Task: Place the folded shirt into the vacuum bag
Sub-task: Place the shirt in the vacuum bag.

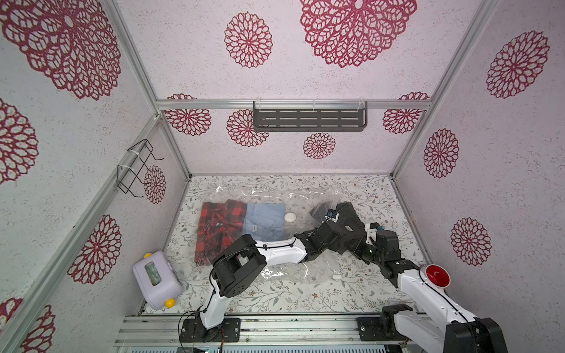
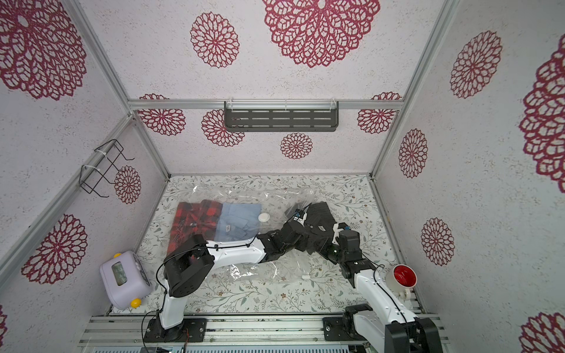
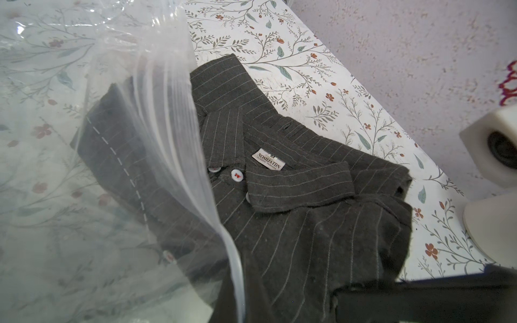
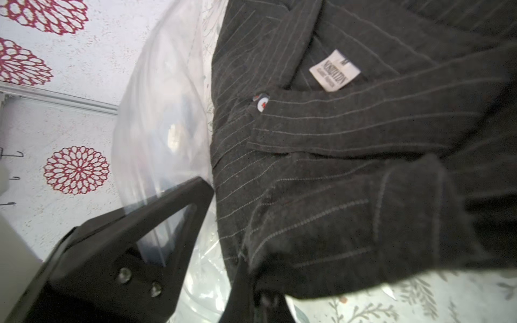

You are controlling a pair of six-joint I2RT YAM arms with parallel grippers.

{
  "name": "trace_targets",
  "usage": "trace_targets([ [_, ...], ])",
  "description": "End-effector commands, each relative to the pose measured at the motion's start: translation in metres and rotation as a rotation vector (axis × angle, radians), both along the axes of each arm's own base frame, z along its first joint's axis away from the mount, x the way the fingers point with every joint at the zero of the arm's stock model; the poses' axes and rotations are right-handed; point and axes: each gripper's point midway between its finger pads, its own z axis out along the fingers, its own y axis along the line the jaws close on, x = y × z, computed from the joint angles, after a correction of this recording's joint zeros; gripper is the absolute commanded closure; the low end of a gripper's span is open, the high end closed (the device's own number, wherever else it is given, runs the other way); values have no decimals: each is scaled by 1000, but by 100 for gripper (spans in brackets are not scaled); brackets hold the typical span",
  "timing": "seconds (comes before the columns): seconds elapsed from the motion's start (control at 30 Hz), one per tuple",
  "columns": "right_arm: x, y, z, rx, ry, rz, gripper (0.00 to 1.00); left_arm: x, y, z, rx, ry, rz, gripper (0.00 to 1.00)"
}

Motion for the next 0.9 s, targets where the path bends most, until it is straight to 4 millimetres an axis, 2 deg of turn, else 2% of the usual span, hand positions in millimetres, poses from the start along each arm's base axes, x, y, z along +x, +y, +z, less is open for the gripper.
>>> trace_targets([
  [0.0,6,12,25,41,-57,36,100,-2,-8,29,-49,-31,-16,100],
  [0.2,11,-4,40,-57,-84,-8,100,-4,-3,28,-41,-29,-14,100],
  [0.43,28,-2,77,-67,-143,-4,100,-7,0,32,-44,-30,-19,100],
  [0.53,33,4,86,-46,-159,13,100,-8,2,28,-40,-27,-17,100],
  [0.57,34,6,86,-39,-157,18,100,-8,2,28,-39,-27,-16,100],
  [0.6,34,9,86,-27,-154,26,100,-9,3,48,-70,-46,-17,100],
  [0.73,30,24,74,20,-136,64,100,-10,3,59,-90,-59,-21,100],
  [0.87,19,40,56,53,-103,100,100,-10,4,80,-129,-79,-22,100],
])
